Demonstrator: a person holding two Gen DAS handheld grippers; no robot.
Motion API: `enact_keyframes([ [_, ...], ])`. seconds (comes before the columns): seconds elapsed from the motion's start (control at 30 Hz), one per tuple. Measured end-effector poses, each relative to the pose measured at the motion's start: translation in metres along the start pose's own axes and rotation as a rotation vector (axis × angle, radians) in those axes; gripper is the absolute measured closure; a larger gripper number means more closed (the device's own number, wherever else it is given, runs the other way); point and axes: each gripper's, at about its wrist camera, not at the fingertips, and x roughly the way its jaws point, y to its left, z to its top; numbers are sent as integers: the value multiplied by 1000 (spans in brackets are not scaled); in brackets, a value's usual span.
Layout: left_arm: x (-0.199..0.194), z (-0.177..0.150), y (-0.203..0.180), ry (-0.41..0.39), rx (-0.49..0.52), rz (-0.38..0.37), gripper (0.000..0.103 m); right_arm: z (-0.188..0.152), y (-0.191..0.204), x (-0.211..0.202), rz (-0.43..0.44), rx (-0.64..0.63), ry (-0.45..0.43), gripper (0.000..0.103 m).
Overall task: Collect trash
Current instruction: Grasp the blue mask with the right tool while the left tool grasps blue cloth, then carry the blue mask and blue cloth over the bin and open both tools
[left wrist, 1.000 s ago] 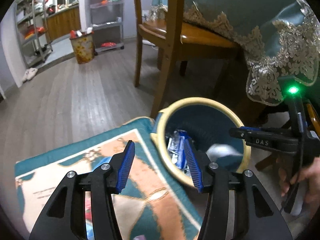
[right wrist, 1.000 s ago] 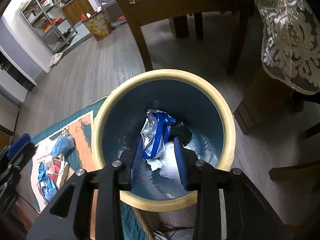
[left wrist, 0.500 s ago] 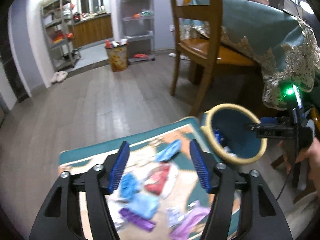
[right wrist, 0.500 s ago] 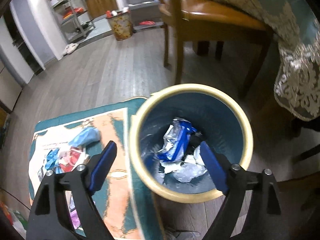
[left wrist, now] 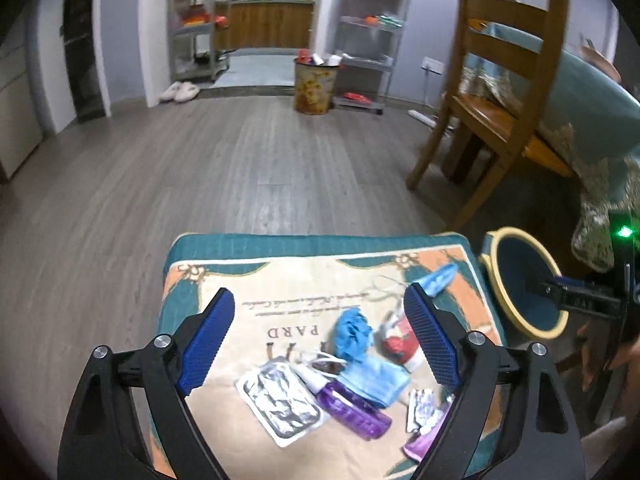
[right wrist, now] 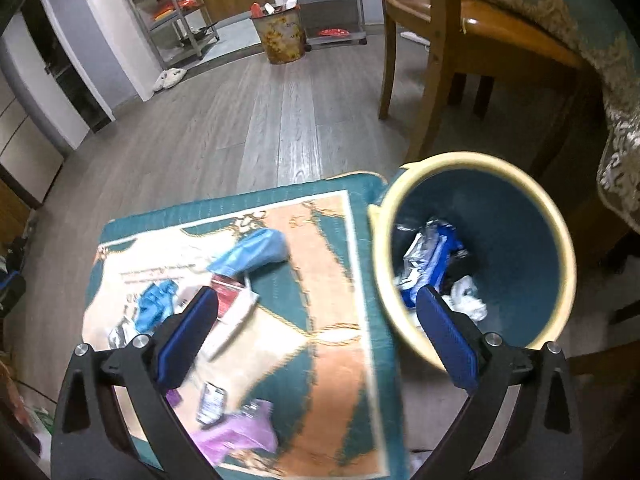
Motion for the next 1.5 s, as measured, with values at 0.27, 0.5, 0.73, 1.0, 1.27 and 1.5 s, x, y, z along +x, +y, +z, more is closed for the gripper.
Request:
enact_keyframes([
  [0.27, 47, -6, 5, 43, 45, 33, 15, 12, 29, 47, -53, -22, 23, 6],
  [0.5, 94, -18, -4, 139, 63, -34, 16, 16, 41, 90, 18, 36, 51, 11],
  [0.73, 128, -33, -21, 239, 134, -51, 16, 15, 41, 113, 67, 79, 116, 41],
  [1.0, 153, -45, -27, 362, 140, -106, 54, 11, 35, 117, 91, 72, 135, 87],
  [1.27, 144, -48, -30, 359, 186, -105, 74, 9, 31, 96, 110, 54, 101, 91],
  [1.5, 108, -28, -31, 254, 170, -88, 88, 12, 26, 56, 125, 46, 29, 91],
])
